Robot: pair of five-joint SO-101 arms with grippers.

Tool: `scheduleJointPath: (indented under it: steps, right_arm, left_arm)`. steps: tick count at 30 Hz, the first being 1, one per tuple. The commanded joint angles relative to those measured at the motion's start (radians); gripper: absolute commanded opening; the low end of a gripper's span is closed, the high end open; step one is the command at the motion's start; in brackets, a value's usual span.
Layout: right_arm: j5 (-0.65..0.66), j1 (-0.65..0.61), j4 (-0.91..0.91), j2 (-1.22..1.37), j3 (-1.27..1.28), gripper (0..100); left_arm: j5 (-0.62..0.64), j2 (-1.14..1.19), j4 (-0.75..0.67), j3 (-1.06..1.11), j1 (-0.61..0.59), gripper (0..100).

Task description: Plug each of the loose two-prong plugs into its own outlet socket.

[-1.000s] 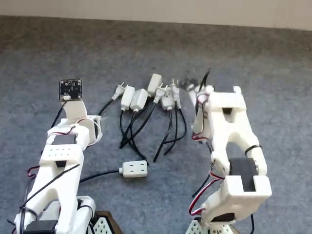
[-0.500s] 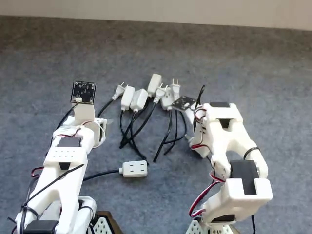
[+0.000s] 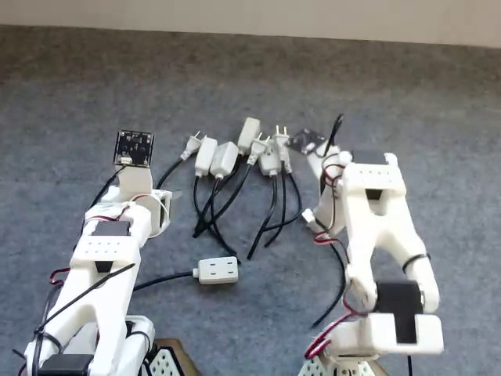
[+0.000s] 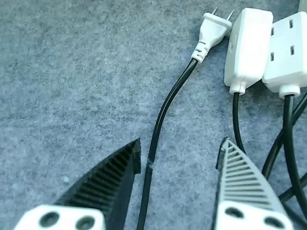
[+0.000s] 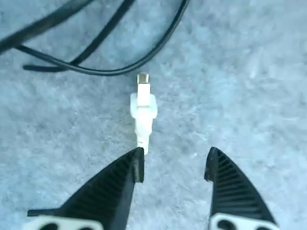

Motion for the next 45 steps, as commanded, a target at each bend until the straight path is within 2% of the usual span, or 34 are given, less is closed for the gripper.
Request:
scheduleJointPath:
  steps: [1,9,15,23,29,36,45]
  right_arm:
    - [-0.006,0.012,0.013,-0.096,-0.047,22.1]
    - [-0.008,-0.001,-0.168,0.015,0.137,22.1]
    - [-0.008,-0.021,-0.179,0.051,0.150,22.1]
    - [-0.008,-0.125,-0.180,0.058,0.157,22.1]
    - [-0.008,-0.107,-0.180,0.058,0.159,21.9]
    - [-0.008,-0.065,-0.174,0.059,0.160,7.0]
    - [0.000,-0.062,-0.177,0.059,0.217,6.6]
  left_arm:
    - [-0.008,-0.018,-0.017,-0.004,0.019,27]
    - [-0.008,-0.018,-0.017,-0.004,0.019,27]
    - [-0.008,-0.018,-0.017,-0.004,0.019,27]
    - [-0.008,-0.018,-0.017,-0.004,0.019,27]
    - [-0.008,-0.018,-0.017,-0.004,0.019,27]
    - [-0.008,-0.018,-0.017,-0.004,0.021,27]
    - [-0.008,-0.018,-0.017,-0.002,0.021,27]
